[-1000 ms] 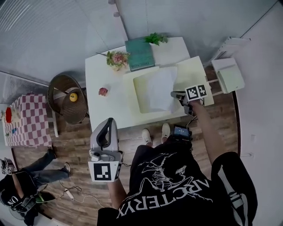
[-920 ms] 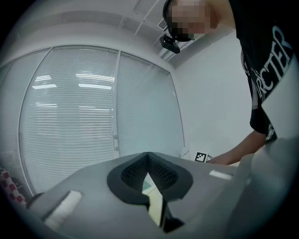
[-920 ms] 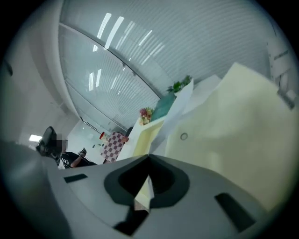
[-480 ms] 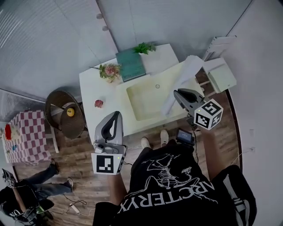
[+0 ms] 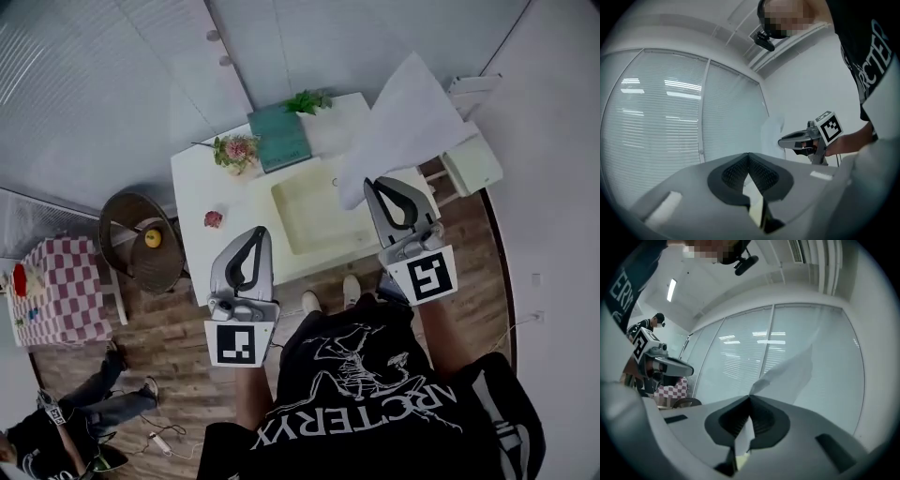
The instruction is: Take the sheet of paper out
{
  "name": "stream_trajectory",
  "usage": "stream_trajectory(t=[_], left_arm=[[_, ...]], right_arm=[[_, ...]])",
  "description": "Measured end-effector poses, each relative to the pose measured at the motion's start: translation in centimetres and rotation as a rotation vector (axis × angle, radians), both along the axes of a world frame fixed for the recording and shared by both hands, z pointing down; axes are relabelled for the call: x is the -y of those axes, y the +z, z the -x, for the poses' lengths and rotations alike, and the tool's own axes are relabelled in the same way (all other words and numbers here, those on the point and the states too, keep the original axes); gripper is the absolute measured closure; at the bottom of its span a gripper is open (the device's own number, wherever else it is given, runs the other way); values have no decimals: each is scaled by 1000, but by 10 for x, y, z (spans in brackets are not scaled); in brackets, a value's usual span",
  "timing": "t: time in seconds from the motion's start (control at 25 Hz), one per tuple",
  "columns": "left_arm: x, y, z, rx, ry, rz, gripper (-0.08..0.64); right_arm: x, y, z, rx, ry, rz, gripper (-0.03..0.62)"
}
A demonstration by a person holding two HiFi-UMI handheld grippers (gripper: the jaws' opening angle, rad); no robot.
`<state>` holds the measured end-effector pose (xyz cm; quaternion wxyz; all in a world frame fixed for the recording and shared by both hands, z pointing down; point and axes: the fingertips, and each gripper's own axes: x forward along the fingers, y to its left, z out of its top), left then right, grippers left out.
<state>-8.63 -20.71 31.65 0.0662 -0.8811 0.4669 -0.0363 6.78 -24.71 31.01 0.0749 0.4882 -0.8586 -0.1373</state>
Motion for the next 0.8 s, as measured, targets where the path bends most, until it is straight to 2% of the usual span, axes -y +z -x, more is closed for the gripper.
stream_trajectory(t=[0.08,0.32,0.8], left_arm=[[-1,-1,3,23,-10,-7,548],[1,-1,13,16,-41,-14,548],[5,0,10,16,-61,-8,548]], right_arm=[[-1,-4,6,-8,5,-24,580],[-3,-10,18,-14,-26,-36,580],[-7,-18,18,-46,-45,-70,580]])
